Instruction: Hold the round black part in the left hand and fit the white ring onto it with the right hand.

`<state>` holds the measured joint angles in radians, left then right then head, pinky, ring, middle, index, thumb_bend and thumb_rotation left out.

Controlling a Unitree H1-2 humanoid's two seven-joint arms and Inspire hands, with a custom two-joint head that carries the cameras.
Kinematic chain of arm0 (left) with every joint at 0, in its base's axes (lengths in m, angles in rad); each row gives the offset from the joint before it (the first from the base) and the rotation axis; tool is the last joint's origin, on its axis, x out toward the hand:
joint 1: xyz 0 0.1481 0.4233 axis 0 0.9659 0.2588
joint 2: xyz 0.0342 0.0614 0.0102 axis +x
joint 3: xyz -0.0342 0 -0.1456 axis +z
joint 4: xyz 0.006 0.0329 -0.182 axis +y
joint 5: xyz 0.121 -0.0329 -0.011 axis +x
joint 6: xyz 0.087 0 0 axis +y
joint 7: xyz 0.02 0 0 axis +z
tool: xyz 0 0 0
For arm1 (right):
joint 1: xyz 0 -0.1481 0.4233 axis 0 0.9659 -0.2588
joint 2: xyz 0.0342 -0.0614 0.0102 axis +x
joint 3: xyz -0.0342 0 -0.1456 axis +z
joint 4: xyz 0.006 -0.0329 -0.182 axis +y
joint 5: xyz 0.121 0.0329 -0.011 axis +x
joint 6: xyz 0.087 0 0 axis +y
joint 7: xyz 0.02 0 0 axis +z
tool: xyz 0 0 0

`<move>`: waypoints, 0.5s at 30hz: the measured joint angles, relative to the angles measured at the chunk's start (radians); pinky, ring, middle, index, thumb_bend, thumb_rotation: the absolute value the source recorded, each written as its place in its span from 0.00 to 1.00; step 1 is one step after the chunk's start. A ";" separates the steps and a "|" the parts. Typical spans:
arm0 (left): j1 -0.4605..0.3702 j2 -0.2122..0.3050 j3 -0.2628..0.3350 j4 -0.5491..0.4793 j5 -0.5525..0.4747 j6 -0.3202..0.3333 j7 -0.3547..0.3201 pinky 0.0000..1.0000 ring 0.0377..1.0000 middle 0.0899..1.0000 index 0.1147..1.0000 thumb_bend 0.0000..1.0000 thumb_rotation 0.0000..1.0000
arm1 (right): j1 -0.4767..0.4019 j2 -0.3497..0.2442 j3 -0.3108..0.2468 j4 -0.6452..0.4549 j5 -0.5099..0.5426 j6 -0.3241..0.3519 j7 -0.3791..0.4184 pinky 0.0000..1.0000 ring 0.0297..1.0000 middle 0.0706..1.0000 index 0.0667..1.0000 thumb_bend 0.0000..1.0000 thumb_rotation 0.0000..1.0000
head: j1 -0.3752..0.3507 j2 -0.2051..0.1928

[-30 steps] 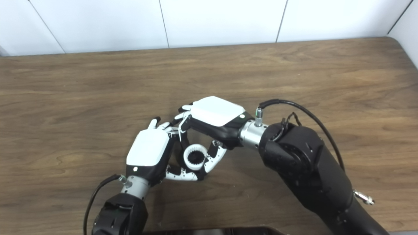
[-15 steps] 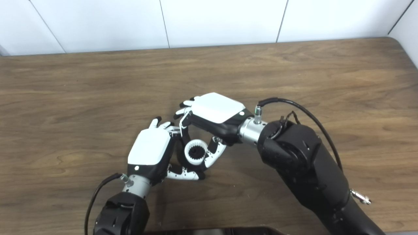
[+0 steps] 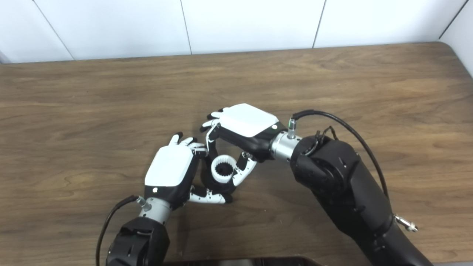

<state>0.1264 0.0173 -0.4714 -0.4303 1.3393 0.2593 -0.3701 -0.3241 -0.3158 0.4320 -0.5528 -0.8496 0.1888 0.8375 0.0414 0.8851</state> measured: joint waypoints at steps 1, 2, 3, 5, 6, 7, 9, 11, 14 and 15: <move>0.000 0.000 0.000 0.000 0.000 0.000 -0.001 1.00 0.89 0.75 0.41 0.52 0.06 | 0.000 0.000 0.000 0.000 0.000 0.000 0.000 0.97 0.94 0.86 0.45 0.52 0.14 | 0.000 0.000; 0.000 0.000 0.000 -0.001 0.000 0.000 -0.001 1.00 0.89 0.75 0.41 0.52 0.06 | 0.000 0.001 0.000 0.000 0.000 0.000 0.000 0.97 0.94 0.86 0.45 0.52 0.14 | 0.000 0.000; 0.000 0.000 0.000 -0.001 0.000 0.000 -0.001 1.00 0.89 0.75 0.41 0.52 0.06 | 0.001 0.002 0.000 0.000 0.000 0.000 0.000 0.97 0.94 0.86 0.45 0.52 0.14 | 0.000 0.000; 0.000 0.000 -0.001 -0.001 0.005 0.000 -0.002 1.00 0.89 0.75 0.41 0.52 0.06 | 0.004 0.005 0.000 0.000 -0.001 0.000 0.000 0.96 0.94 0.86 0.45 0.52 0.14 | -0.002 0.005; -0.001 -0.001 -0.002 -0.001 0.010 0.000 -0.002 1.00 0.89 0.75 0.41 0.52 0.06 | 0.006 0.007 0.000 0.000 -0.001 0.000 0.000 0.96 0.94 0.86 0.45 0.52 0.14 | -0.002 0.005; -0.001 -0.001 -0.003 -0.001 0.014 0.000 -0.004 1.00 0.89 0.75 0.41 0.52 0.06 | 0.007 0.009 0.000 0.000 -0.001 0.000 -0.002 0.96 0.93 0.85 0.45 0.52 0.14 | -0.002 0.005; -0.001 -0.002 -0.003 -0.001 0.016 0.000 -0.006 1.00 0.89 0.75 0.41 0.52 0.06 | 0.012 0.013 0.000 0.001 -0.001 -0.001 -0.008 0.96 0.93 0.85 0.45 0.52 0.14 | -0.002 0.005; -0.001 -0.002 -0.003 -0.002 0.018 0.000 -0.007 1.00 0.89 0.75 0.41 0.52 0.06 | 0.017 0.017 0.000 0.001 -0.003 -0.001 -0.012 0.96 0.94 0.85 0.45 0.52 0.14 | -0.002 0.008; -0.001 -0.002 -0.004 -0.003 0.021 0.000 -0.009 1.00 0.88 0.75 0.41 0.52 0.06 | 0.018 0.021 0.002 0.001 -0.008 0.000 -0.012 0.96 0.94 0.85 0.45 0.52 0.14 | -0.003 0.011; -0.001 -0.002 -0.004 -0.003 0.021 0.000 -0.010 1.00 0.88 0.75 0.41 0.52 0.06 | 0.018 0.022 0.003 0.001 -0.010 0.000 -0.012 0.96 0.94 0.85 0.45 0.52 0.14 | -0.003 0.011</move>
<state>0.1257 0.0150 -0.4757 -0.4335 1.3602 0.2595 -0.3800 -0.3058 -0.2939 0.4348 -0.5521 -0.8595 0.1885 0.8256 0.0383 0.8958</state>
